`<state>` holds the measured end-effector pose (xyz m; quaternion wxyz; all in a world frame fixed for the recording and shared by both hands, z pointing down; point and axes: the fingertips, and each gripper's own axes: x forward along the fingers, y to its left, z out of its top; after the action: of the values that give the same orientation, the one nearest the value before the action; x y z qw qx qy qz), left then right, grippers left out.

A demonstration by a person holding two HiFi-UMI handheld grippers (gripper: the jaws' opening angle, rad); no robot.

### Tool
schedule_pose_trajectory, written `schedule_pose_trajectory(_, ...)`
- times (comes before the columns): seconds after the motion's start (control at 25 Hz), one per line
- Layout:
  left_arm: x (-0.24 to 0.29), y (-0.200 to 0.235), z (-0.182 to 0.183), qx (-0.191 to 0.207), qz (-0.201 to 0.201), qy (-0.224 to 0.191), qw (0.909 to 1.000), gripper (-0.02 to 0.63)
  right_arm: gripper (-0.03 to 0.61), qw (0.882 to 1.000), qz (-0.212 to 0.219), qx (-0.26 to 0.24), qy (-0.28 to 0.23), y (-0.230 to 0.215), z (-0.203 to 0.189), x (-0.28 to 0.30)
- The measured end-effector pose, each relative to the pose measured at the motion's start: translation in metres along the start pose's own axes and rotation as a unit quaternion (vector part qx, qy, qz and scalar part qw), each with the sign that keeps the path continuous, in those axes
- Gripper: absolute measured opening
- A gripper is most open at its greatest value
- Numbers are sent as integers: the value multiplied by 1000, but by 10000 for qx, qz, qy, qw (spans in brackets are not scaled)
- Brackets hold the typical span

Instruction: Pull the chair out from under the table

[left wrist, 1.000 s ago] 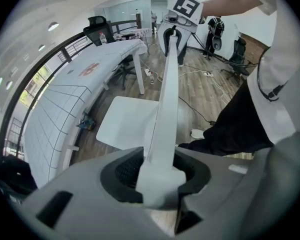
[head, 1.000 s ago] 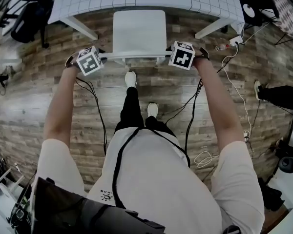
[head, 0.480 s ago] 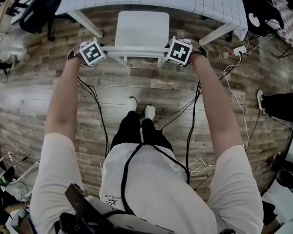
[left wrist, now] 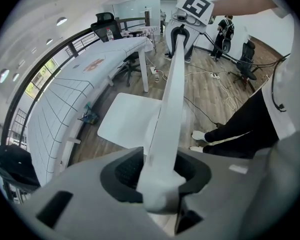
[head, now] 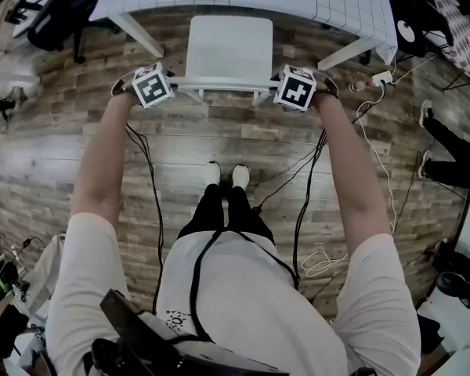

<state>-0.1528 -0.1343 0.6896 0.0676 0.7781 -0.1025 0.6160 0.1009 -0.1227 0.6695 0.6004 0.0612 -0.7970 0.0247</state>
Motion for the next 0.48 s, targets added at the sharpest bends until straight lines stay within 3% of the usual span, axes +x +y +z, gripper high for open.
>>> schedule_pose_trajectory(0.48,-5,-51,-7,246,-199,-88,9995,132,97,9997,181,-79,126,51,-6,-5)
